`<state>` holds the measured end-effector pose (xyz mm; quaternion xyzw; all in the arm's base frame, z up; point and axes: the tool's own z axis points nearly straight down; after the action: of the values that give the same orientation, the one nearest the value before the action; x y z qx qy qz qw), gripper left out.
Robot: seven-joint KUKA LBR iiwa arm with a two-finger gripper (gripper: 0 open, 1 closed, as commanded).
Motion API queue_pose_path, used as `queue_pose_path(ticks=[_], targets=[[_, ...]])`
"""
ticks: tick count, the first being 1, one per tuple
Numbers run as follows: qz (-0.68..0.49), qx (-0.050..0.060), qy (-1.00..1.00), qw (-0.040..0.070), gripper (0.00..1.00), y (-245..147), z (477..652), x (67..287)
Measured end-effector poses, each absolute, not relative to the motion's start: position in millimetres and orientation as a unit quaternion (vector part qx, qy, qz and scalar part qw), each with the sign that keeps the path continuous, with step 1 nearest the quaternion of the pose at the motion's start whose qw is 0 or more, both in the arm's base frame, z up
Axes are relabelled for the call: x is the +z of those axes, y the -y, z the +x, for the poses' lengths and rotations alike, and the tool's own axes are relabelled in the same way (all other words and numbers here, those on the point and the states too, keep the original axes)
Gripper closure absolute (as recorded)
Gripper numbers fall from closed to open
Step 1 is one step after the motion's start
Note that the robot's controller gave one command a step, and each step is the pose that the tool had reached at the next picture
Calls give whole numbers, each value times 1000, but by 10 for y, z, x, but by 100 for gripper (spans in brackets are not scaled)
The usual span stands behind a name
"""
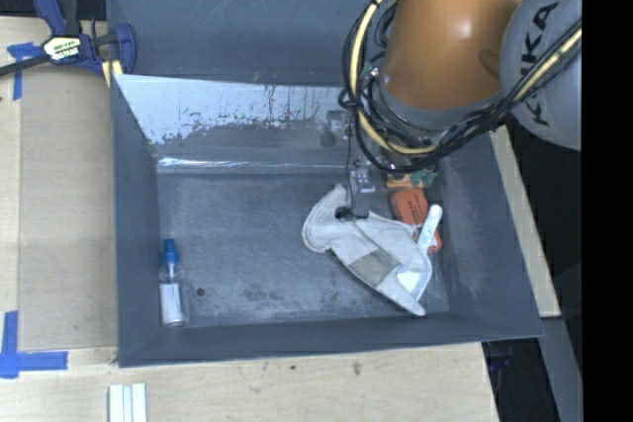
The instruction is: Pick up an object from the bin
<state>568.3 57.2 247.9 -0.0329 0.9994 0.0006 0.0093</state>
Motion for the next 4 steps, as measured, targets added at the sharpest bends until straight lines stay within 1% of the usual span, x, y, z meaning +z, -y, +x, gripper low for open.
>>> queue_pose_path(ticks=[1, 2, 3, 4], targets=[[-22, -2, -1000, 2, 0, -526, 5609, 1956], [-54, 3, -999, 2, 0, -669, 5704, 1734], [-49, 0, -999, 4, 0, 72, 5775, 1199], [-56, -2, -998, 1, 0, 201, 5844, 957]])
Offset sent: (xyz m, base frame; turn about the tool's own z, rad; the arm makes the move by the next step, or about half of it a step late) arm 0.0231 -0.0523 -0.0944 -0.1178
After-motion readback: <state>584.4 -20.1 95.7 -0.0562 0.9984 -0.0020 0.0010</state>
